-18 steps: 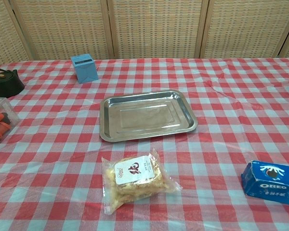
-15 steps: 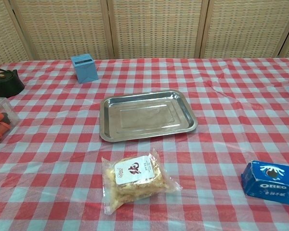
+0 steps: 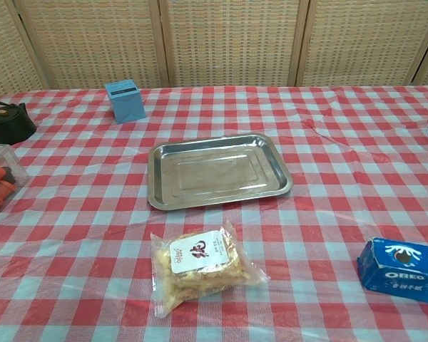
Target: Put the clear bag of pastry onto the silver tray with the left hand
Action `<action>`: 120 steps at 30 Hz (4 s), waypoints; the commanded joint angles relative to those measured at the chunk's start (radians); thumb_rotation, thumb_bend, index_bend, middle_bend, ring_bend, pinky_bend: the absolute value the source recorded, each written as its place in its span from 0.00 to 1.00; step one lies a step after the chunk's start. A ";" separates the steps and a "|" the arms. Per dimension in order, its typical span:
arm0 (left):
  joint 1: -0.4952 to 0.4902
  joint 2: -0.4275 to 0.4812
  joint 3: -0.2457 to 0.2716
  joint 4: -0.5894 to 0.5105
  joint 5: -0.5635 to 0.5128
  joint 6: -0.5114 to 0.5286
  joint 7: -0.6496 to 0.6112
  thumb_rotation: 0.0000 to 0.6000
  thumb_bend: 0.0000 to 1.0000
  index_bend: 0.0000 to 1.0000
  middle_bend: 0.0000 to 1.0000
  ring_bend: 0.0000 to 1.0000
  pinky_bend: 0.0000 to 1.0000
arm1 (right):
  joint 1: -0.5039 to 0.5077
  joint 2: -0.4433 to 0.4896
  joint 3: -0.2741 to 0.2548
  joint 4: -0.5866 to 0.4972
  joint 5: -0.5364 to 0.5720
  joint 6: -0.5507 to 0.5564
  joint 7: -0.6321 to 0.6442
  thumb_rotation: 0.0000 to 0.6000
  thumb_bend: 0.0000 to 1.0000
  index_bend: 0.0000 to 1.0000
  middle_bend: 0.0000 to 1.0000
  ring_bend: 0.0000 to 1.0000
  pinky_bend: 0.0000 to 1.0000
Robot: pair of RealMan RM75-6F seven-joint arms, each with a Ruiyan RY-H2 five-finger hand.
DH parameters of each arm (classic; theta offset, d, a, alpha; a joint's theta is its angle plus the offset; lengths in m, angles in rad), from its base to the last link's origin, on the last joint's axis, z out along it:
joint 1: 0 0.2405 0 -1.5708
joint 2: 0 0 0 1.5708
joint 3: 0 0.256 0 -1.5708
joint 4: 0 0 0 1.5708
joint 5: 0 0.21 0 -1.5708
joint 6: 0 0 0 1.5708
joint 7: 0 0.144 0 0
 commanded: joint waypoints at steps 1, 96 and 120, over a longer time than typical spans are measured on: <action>-0.048 0.013 0.013 0.013 0.099 -0.017 -0.071 1.00 0.05 0.00 0.00 0.00 0.00 | -0.001 -0.001 0.002 -0.001 0.001 0.003 -0.009 1.00 0.06 0.00 0.00 0.00 0.00; -0.814 -0.241 -0.060 -0.056 -0.371 -0.541 0.450 1.00 0.36 0.46 0.18 0.13 0.26 | -0.027 0.070 0.049 -0.003 0.081 0.002 0.189 1.00 0.06 0.04 0.00 0.00 0.00; -1.019 -0.412 -0.196 0.340 -0.501 -0.741 0.368 1.00 0.36 0.45 0.14 0.11 0.25 | -0.002 0.072 0.062 0.029 0.143 -0.082 0.246 1.00 0.06 0.04 0.00 0.00 0.00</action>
